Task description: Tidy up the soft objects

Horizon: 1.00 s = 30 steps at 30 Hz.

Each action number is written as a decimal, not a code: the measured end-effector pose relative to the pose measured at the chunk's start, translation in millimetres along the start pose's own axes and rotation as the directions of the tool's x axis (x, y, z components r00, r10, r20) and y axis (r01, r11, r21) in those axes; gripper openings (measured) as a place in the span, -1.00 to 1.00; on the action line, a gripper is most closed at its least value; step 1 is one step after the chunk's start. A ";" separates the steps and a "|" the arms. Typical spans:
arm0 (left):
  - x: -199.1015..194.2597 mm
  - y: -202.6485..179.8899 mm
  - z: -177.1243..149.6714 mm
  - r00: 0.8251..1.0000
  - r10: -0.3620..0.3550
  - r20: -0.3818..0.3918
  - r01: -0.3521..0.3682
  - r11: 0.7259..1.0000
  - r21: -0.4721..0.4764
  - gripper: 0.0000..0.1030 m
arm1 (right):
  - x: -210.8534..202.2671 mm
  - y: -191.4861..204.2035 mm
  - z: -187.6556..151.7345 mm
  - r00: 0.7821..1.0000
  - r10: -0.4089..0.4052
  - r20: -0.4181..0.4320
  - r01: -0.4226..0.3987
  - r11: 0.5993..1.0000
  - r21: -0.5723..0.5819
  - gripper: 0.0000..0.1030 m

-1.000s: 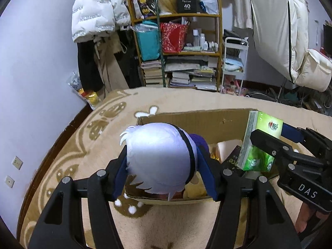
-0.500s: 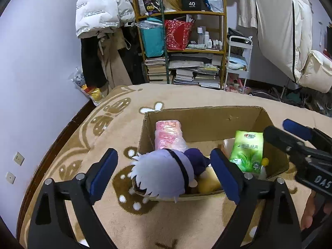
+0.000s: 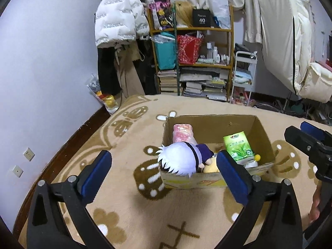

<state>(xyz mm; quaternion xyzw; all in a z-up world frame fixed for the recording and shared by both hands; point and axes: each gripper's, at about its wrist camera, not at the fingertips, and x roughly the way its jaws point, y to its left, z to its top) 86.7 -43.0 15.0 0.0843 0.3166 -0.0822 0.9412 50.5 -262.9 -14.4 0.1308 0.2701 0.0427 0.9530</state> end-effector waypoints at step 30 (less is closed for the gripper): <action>-125.6 7.5 -46.9 0.984 0.041 0.175 -0.042 0.999 0.004 0.97 | -98.8 17.7 -34.4 0.992 -0.064 0.105 0.072 0.995 -0.072 1.00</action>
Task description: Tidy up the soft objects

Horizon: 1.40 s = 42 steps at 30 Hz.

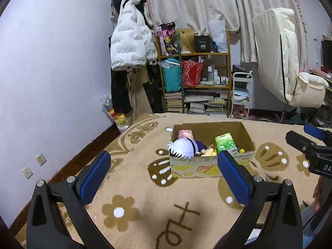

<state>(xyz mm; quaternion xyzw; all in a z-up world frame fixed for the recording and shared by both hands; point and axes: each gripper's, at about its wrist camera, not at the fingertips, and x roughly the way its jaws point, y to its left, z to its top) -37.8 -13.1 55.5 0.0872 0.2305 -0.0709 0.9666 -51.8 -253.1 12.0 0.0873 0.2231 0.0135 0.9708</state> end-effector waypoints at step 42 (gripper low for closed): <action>37.4 -16.2 -22.5 0.997 -0.039 -0.065 0.042 0.998 0.041 0.97 | 10.7 -13.5 -7.0 0.999 -0.033 -0.037 0.033 0.999 -0.013 1.00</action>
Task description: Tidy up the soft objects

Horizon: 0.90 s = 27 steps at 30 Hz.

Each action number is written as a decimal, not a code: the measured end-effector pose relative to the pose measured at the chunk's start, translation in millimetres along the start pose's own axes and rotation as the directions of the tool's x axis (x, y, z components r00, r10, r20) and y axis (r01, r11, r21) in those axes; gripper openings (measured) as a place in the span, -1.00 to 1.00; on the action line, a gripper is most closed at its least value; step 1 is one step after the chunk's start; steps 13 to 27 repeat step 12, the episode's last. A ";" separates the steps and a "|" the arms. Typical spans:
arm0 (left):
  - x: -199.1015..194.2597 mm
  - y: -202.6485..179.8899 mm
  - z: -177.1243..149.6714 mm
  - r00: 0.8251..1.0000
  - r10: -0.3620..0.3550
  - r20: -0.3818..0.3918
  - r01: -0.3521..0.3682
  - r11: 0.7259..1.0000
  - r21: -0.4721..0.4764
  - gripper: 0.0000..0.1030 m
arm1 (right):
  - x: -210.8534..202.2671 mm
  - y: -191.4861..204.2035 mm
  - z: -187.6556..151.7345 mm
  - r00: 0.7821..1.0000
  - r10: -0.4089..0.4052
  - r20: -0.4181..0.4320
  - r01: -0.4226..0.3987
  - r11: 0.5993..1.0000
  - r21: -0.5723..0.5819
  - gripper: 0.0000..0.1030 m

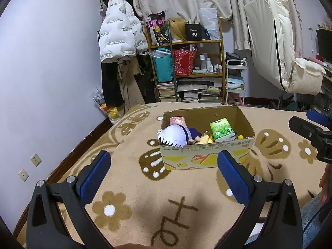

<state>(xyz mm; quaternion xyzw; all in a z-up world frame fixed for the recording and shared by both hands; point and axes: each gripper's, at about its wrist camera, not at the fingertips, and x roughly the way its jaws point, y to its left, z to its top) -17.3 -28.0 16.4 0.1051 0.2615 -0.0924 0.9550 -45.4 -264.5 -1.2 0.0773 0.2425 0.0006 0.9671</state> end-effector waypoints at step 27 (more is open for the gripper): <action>-0.6 0.5 -1.1 1.000 0.002 0.002 -0.002 1.000 -0.002 0.97 | -0.4 0.1 -0.6 1.000 -0.003 0.002 0.003 1.000 0.003 1.00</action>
